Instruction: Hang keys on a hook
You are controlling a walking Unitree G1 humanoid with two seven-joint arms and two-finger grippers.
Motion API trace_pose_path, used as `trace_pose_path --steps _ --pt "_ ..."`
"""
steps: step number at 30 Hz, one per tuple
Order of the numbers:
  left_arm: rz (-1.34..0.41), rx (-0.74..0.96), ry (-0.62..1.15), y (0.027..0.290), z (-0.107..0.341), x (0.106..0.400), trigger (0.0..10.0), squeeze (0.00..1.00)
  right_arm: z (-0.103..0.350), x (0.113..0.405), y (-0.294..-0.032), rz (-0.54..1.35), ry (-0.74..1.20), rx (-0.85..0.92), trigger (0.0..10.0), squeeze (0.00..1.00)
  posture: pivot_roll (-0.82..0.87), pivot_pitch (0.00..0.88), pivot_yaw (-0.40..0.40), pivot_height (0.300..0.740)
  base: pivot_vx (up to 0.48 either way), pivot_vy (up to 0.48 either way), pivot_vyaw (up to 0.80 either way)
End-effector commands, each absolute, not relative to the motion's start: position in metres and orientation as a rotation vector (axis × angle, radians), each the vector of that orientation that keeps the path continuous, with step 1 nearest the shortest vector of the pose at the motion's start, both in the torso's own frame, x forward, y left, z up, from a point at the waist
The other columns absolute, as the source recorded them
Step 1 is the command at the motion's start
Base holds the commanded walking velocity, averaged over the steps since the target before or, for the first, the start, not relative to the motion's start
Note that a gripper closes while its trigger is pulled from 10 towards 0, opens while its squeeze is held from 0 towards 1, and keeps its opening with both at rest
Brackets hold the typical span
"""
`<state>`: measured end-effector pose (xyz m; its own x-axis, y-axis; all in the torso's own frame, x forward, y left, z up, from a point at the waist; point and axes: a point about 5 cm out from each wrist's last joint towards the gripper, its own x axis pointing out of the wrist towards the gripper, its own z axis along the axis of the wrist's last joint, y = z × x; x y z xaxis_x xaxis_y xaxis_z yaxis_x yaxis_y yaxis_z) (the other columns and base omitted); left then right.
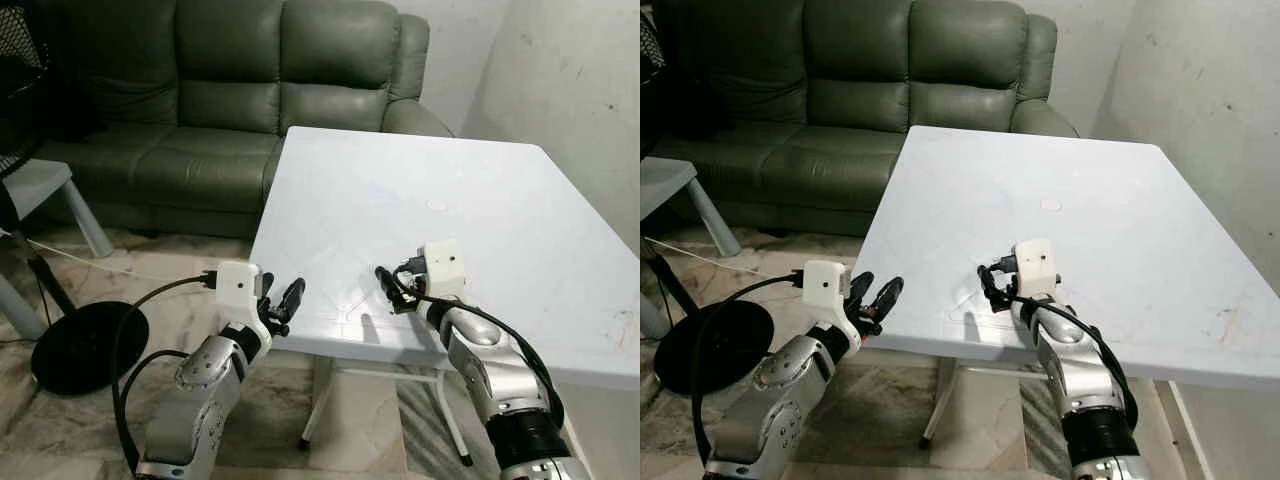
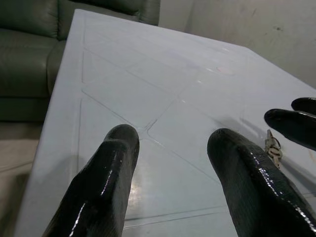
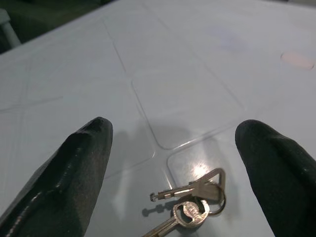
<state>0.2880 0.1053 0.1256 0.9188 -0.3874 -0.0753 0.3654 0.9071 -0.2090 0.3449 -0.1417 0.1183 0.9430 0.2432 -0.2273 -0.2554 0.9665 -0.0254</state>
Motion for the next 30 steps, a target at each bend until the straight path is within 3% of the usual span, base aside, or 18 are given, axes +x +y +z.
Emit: trace_pose_path --steps 1,30 --pt "-0.395 -0.18 0.109 0.104 0.129 0.286 10.0 0.0 0.12 0.35 -0.143 0.238 0.244 -0.038 10.0 0.0 0.05 0.017 -0.068 0.74 0.0 0.0 0.0" --pt "-0.453 -0.187 0.138 0.092 0.13 0.278 10.0 0.0 0.113 0.369 -0.157 0.195 0.282 -0.093 10.0 0.0 0.04 0.07 -0.06 0.74 0.0 0.0 0.0"
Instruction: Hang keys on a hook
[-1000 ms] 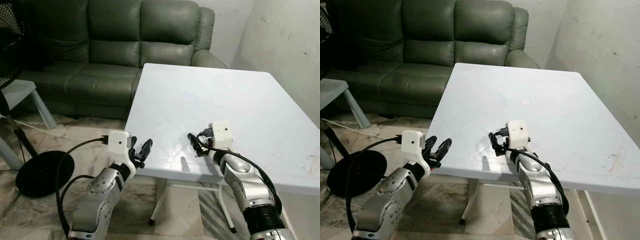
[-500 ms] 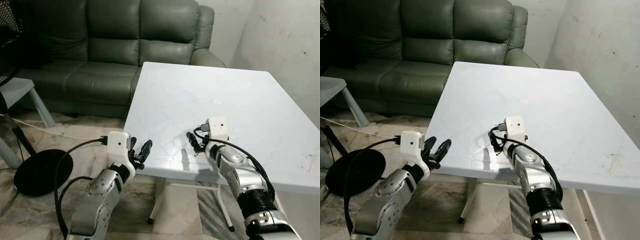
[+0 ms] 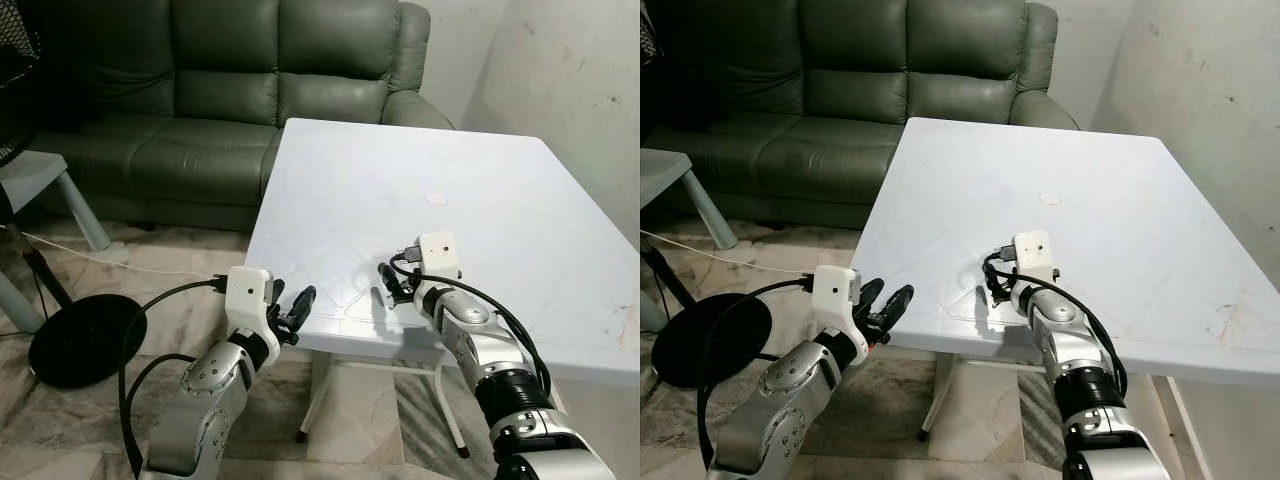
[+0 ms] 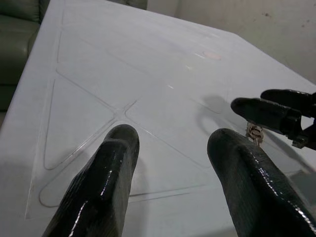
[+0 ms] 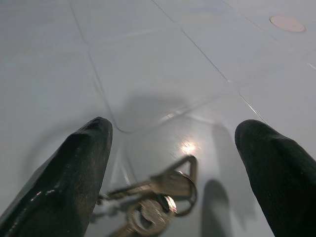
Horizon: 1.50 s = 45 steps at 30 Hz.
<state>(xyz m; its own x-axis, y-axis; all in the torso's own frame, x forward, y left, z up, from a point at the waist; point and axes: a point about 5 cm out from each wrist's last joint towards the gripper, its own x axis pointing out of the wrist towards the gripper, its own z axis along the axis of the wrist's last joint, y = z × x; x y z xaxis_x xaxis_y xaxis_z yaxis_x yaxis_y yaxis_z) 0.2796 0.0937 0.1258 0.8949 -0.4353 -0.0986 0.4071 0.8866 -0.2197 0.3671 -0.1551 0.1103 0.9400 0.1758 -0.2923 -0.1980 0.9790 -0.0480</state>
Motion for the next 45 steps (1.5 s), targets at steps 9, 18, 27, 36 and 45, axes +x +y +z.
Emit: trace_pose_path --steps 9,18,27,36,45 --pt "-0.45 -0.191 0.15 0.092 0.129 0.275 10.0 0.0 0.106 0.358 -0.167 0.347 0.248 -0.05 10.0 0.0 0.04 0.09 -0.058 0.74 0.0 0.0 0.0" --pt "-0.447 -0.195 0.166 0.093 0.127 0.271 10.0 0.0 0.103 0.351 -0.175 0.439 0.26 -0.069 10.0 0.0 0.03 0.116 -0.052 0.74 0.0 0.0 0.0" --pt "-0.445 -0.196 0.176 0.093 0.127 0.269 10.0 0.0 0.1 0.352 -0.176 0.372 0.275 -0.098 10.0 0.0 0.03 0.128 -0.052 0.74 0.0 0.0 0.0" --pt "-0.437 -0.198 0.181 0.094 0.126 0.267 10.0 0.0 0.099 0.353 -0.177 0.315 0.283 -0.152 0.8 0.0 0.04 0.127 -0.052 0.74 0.0 0.0 0.0" --pt "-0.434 -0.206 0.184 0.095 0.127 0.267 10.0 0.0 0.098 0.353 -0.178 0.295 0.286 -0.17 0.0 0.0 0.04 0.126 -0.053 0.74 0.0 0.0 0.0"
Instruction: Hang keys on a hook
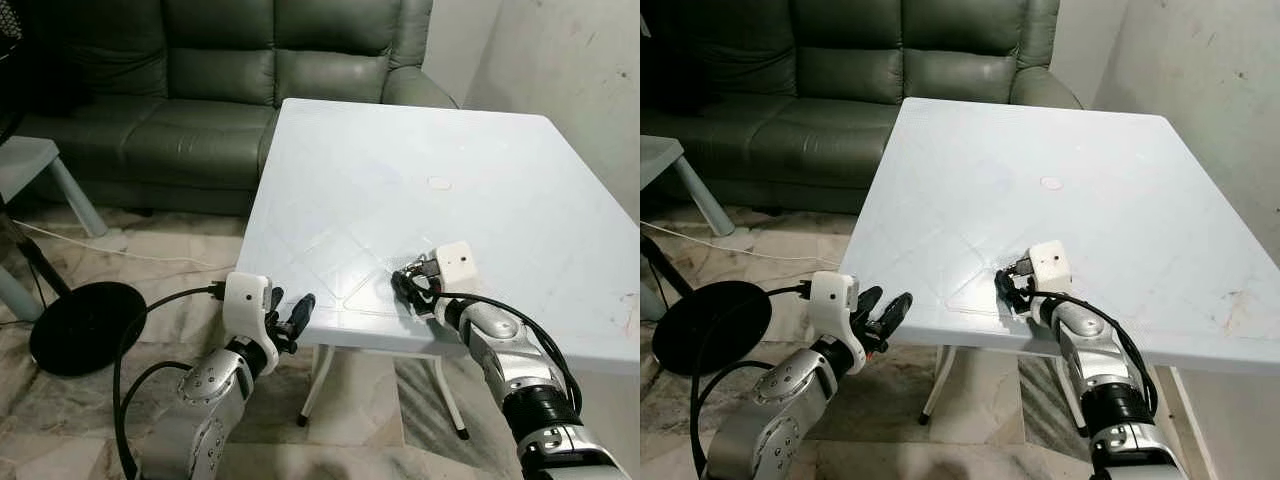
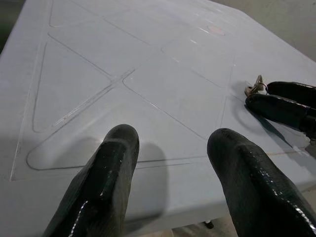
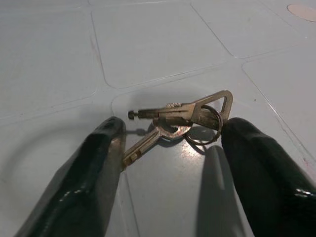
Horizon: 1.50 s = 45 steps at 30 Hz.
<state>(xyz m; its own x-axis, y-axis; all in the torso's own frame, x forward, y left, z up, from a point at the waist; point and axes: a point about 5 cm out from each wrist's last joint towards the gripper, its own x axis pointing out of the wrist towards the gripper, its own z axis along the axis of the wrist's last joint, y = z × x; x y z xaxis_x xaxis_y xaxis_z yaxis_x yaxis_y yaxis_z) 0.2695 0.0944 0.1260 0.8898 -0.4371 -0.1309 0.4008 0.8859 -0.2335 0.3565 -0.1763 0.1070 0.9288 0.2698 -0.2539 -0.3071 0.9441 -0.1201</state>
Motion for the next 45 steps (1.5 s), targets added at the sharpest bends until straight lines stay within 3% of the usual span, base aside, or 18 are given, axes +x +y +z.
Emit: trace_pose_path --steps 1,8,9,10,11,15,16,27,28,29,30,31,32,33,45 --pt "-0.434 -0.206 0.184 0.095 0.127 0.267 10.0 0.0 0.098 0.353 -0.178 0.294 0.29 -0.167 0.0 0.0 0.04 0.127 -0.055 0.74 0.0 0.0 0.0" --pt "-0.43 -0.206 0.185 0.095 0.127 0.267 10.0 0.0 0.098 0.353 -0.179 0.295 0.273 -0.16 0.0 0.0 0.04 0.127 -0.055 0.74 0.0 0.0 0.0" --pt "-0.43 -0.206 0.186 0.095 0.127 0.267 10.0 0.0 0.1 0.353 -0.179 0.288 0.262 -0.155 4.9 0.0 0.04 0.127 -0.055 0.74 0.0 0.0 0.0" --pt "-0.429 -0.207 0.186 0.095 0.127 0.267 10.0 0.0 0.101 0.354 -0.18 0.281 0.255 -0.154 4.9 0.0 0.04 0.127 -0.055 0.74 0.0 0.0 0.0" --pt "-0.429 -0.208 0.187 0.095 0.127 0.267 10.0 0.0 0.101 0.356 -0.181 0.273 0.269 -0.157 10.0 0.0 0.04 0.127 -0.055 0.74 0.0 0.0 0.0" --pt "-0.428 -0.207 0.186 0.095 0.127 0.268 10.0 0.0 0.104 0.358 -0.183 0.264 0.254 -0.112 10.0 0.0 0.04 0.127 -0.055 0.74 0.0 0.0 0.0" --pt "-0.426 -0.206 0.185 0.095 0.127 0.268 10.0 0.0 0.108 0.36 -0.186 0.238 0.231 -0.016 10.0 1.0 0.04 0.124 -0.056 0.74 0.0 0.0 0.0" --pt "-0.42 -0.202 0.181 0.095 0.128 0.269 10.0 0.0 0.119 0.363 -0.185 0.294 0.153 -0.012 10.0 1.0 0.04 0.122 -0.056 0.74 0.0 0.0 0.0" --pt "-0.42 -0.201 0.181 0.095 0.128 0.27 10.0 0.0 0.119 0.363 -0.185 0.292 0.152 -0.01 10.0 0.78 0.04 0.122 -0.056 0.74 0.0 0.0 0.0" --pt "-0.42 -0.201 0.181 0.095 0.128 0.27 10.0 0.0 0.119 0.363 -0.185 0.291 0.151 -0.008 10.0 0.78 0.04 0.122 -0.056 0.74 0.0 0.0 0.0" --pt "-0.419 -0.2 0.181 0.095 0.128 0.27 10.0 0.0 0.119 0.363 -0.184 0.303 0.145 0.006 10.0 0.51 0.04 0.123 -0.056 0.74 0.0 0.0 0.0" --pt "-0.419 -0.2 0.181 0.095 0.128 0.27 10.0 0.0 0.12 0.364 -0.184 0.293 0.145 0.013 10.0 0.16 0.04 0.123 -0.056 0.74 0.0 0.0 0.0" --pt "-0.419 -0.2 0.181 0.095 0.128 0.27 10.0 0.0 0.12 0.364 -0.184 0.293 0.145 0.013 10.0 0.16 0.04 0.123 -0.056 0.74 0.0 0.0 0.0" --pt "-0.419 -0.2 0.181 0.095 0.128 0.27 10.0 0.0 0.12 0.365 -0.184 0.284 0.147 0.016 10.0 0.0 0.04 0.123 -0.056 0.74 0.0 0.0 0.0" --pt "-0.416 -0.199 0.182 0.094 0.128 0.27 10.0 0.0 0.123 0.374 -0.175 0.189 0.178 -0.002 10.0 0.0 0.05 0.12 -0.057 0.74 0.0 0.0 0.0"
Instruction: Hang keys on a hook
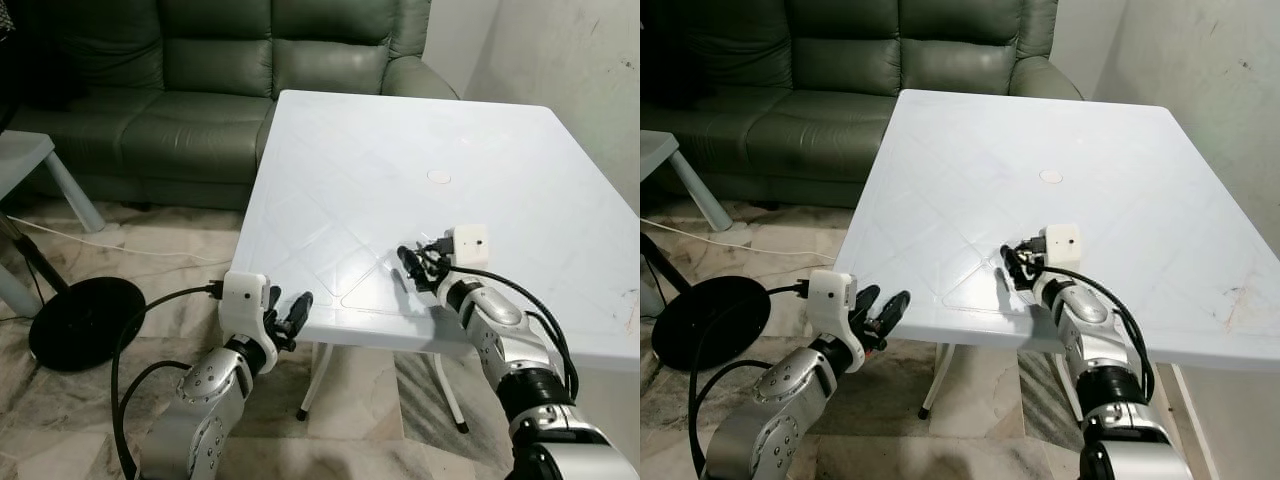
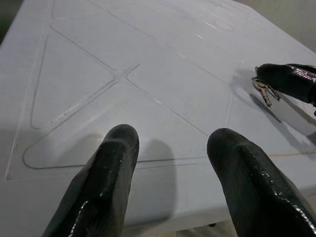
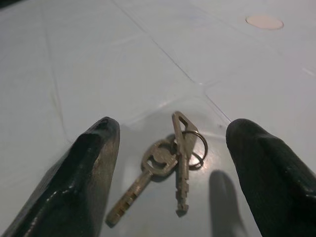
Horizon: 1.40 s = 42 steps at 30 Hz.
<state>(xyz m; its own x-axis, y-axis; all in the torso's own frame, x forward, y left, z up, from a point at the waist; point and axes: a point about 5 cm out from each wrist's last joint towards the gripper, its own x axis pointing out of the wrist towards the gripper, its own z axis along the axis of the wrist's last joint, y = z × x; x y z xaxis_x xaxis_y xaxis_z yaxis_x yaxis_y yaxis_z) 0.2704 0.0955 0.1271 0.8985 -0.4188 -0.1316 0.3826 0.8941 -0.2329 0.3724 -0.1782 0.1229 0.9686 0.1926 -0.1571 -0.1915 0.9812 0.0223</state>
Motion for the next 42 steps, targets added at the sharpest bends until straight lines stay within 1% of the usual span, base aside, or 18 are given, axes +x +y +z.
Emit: trace_pose_path --steps 1,4,5,9,14,17,22,23,25,26,27,42 --pt "-0.415 -0.2 0.181 0.095 0.128 0.27 10.0 0.0 0.122 0.375 -0.174 0.187 0.184 0.004 10.0 0.0 0.05 0.12 -0.057 0.74 0.0 0.0 0.0" --pt "-0.414 -0.201 0.181 0.095 0.128 0.27 10.0 0.0 0.122 0.376 -0.173 0.158 0.202 -0.023 10.0 0.0 0.05 0.117 -0.059 0.74 0.0 0.0 0.0" --pt "-0.413 -0.201 0.18 0.094 0.128 0.27 10.0 0.0 0.121 0.376 -0.171 0.165 0.208 0.0 10.0 0.0 0.05 0.117 -0.059 0.74 0.0 0.0 0.0" --pt "-0.415 -0.201 0.181 0.094 0.128 0.27 10.0 0.0 0.119 0.377 -0.168 0.16 0.23 -0.05 10.0 0.0 0.05 0.114 -0.061 0.74 0.0 0.0 0.0" --pt "-0.414 -0.208 0.18 0.094 0.128 0.27 10.0 0.0 0.12 0.379 -0.164 0.153 0.233 -0.07 10.0 0.0 0.05 0.112 -0.062 0.74 0.0 0.0 0.0" --pt "-0.414 -0.208 0.179 0.093 0.129 0.27 10.0 0.0 0.123 0.381 -0.159 0.159 0.228 -0.022 10.0 0.0 0.05 0.112 -0.062 0.74 0.0 0.0 0.0" --pt "-0.411 -0.209 0.18 0.093 0.128 0.27 10.0 0.0 0.128 0.384 -0.157 0.136 0.208 -0.019 10.0 0.0 0.05 0.115 -0.065 0.74 0.0 0.0 0.0" --pt "-0.409 -0.21 0.18 0.093 0.129 0.269 10.0 0.0 0.128 0.384 -0.157 0.13 0.206 -0.013 10.0 0.69 0.05 0.117 -0.066 0.74 0.0 0.0 0.0" --pt "-0.408 -0.21 0.18 0.093 0.129 0.269 10.0 0.0 0.128 0.384 -0.157 0.131 0.209 -0.012 10.0 0.69 0.05 0.117 -0.066 0.74 0.0 0.0 0.0" --pt "-0.406 -0.211 0.18 0.093 0.129 0.269 10.0 0.0 0.128 0.384 -0.156 0.142 0.22 -0.02 10.0 0.85 0.06 0.118 -0.067 0.74 0.0 0.0 0.0" --pt "-0.405 -0.211 0.181 0.093 0.128 0.269 10.0 0.0 0.127 0.384 -0.154 0.153 0.232 -0.04 10.0 0.0 0.06 0.118 -0.067 0.74 0.0 0.0 0.0" --pt "-0.399 -0.215 0.187 0.094 0.128 0.268 10.0 0.0 0.122 0.384 -0.153 0.168 0.282 -0.034 10.0 0.0 0.05 0.13 -0.07 0.74 0.0 0.0 0.0"
